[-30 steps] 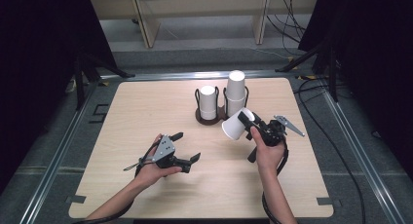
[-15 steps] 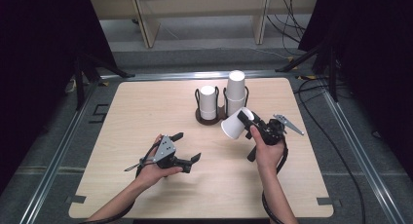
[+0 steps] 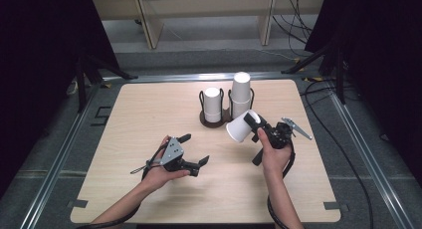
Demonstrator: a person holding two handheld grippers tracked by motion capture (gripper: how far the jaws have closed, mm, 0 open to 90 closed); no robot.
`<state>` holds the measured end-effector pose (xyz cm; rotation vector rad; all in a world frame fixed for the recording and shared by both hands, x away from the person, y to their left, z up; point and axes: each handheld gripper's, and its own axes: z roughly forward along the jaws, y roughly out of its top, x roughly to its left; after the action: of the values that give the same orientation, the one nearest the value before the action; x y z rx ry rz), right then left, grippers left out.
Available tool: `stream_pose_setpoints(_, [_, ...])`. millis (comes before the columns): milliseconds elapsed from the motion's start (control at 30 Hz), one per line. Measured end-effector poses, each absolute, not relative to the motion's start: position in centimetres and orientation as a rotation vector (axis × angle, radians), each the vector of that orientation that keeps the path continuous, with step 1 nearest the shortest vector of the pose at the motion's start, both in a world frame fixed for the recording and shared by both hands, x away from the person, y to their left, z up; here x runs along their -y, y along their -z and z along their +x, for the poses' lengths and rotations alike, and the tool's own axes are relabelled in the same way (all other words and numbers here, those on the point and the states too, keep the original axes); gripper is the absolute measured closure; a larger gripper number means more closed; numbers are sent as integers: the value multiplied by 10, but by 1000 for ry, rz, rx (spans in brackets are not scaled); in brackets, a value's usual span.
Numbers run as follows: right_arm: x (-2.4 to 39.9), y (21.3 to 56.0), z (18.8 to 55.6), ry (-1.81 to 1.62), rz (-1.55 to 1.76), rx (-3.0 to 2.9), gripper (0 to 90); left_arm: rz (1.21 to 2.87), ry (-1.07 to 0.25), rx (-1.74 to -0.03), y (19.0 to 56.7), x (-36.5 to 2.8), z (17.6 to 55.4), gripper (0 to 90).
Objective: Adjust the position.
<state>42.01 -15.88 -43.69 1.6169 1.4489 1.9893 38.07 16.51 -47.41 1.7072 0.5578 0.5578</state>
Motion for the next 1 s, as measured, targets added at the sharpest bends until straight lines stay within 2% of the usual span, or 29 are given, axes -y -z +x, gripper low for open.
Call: stream_pose_setpoints(1000, [160,447,424,-2086,1776,-1425,357,1737,-555,-434,465,-123,408,2])
